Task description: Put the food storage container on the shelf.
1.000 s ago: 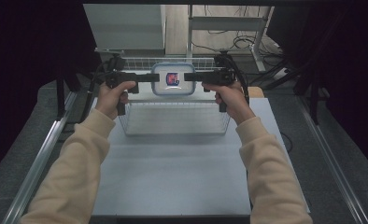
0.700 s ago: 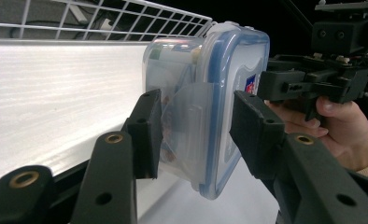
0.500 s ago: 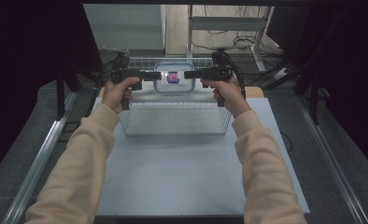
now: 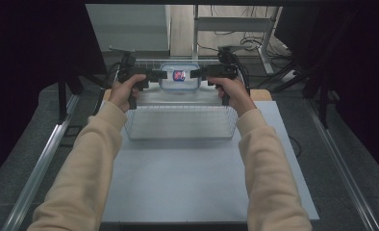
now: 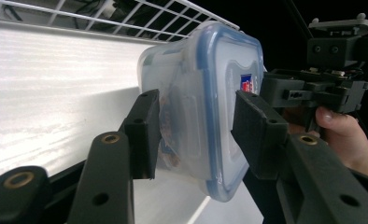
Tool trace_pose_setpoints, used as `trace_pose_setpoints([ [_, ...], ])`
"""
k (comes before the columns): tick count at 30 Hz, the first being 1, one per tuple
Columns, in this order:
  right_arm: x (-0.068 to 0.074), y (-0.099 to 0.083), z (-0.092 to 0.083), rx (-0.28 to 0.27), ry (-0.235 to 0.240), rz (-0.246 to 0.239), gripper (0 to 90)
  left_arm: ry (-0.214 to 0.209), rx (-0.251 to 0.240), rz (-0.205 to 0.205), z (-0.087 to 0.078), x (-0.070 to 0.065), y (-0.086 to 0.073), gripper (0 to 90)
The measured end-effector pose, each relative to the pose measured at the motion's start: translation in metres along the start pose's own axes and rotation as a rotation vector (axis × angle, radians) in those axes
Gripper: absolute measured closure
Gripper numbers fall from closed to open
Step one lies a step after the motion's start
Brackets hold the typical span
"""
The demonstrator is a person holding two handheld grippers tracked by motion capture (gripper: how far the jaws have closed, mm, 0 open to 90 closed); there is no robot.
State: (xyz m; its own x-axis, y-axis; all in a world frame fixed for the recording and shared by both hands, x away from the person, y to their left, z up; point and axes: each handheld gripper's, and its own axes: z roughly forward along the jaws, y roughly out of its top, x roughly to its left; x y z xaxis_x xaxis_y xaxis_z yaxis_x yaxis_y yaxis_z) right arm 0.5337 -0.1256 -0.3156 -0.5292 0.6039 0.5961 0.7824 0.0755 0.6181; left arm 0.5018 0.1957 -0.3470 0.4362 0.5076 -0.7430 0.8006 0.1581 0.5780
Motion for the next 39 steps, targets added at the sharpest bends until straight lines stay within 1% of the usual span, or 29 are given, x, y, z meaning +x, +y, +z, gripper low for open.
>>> trace_pose_setpoints([
  [5,-0.005,0.006,0.004,0.015,-0.001,0.099,47.0,-0.017,0.001,-0.052,0.003,0.007,0.003,51.2],
  [7,-0.007,0.008,0.006,0.021,-0.006,0.148,46.9,-0.022,0.000,-0.072,0.004,0.010,0.004,50.6],
  [13,-0.011,0.010,0.010,0.018,-0.013,0.221,46.7,-0.033,0.006,-0.111,0.006,0.015,0.006,49.4],
  [18,-0.013,0.009,0.012,0.006,-0.015,0.242,46.1,-0.037,0.009,-0.117,0.007,0.017,0.007,48.4],
  [25,-0.013,0.008,0.012,-0.003,-0.019,0.244,45.8,-0.036,0.003,-0.111,0.008,0.018,0.007,48.4],
  [27,-0.012,0.007,0.013,-0.008,-0.024,0.239,44.1,-0.035,-0.005,-0.097,0.007,0.017,0.006,46.7],
  [29,-0.010,0.007,0.013,-0.016,-0.042,0.221,32.7,-0.029,-0.031,-0.086,0.005,0.015,0.007,37.4],
  [30,-0.008,0.007,0.013,-0.018,-0.042,0.221,27.4,-0.013,-0.049,-0.071,0.002,0.012,0.007,31.7],
  [31,-0.007,0.006,0.013,-0.020,-0.044,0.218,23.2,0.018,-0.068,-0.046,-0.001,0.008,0.006,27.4],
  [32,-0.005,0.006,0.011,-0.032,-0.050,0.207,20.0,0.047,-0.086,-0.012,-0.004,0.003,0.005,24.8],
  [33,-0.001,0.006,0.008,-0.057,-0.057,0.187,18.1,0.068,-0.102,0.027,-0.008,-0.003,0.003,24.2],
  [34,0.002,0.005,0.004,-0.079,-0.068,0.154,15.9,0.088,-0.117,0.064,-0.013,-0.008,0.001,24.2],
  [35,0.007,0.005,0.000,-0.091,-0.077,0.137,14.5,0.115,-0.128,0.098,-0.017,-0.014,-0.001,23.9],
  [36,0.011,0.003,-0.004,-0.105,-0.086,0.109,13.3,0.135,-0.132,0.133,-0.022,-0.019,-0.005,23.7],
  [37,0.014,0.001,-0.009,-0.110,-0.091,0.073,12.8,0.147,-0.136,0.162,-0.026,-0.025,-0.008,23.6],
  [39,0.021,-0.005,-0.019,-0.119,-0.103,-0.003,13.4,0.147,-0.141,0.215,-0.035,-0.036,-0.019,23.4],
])
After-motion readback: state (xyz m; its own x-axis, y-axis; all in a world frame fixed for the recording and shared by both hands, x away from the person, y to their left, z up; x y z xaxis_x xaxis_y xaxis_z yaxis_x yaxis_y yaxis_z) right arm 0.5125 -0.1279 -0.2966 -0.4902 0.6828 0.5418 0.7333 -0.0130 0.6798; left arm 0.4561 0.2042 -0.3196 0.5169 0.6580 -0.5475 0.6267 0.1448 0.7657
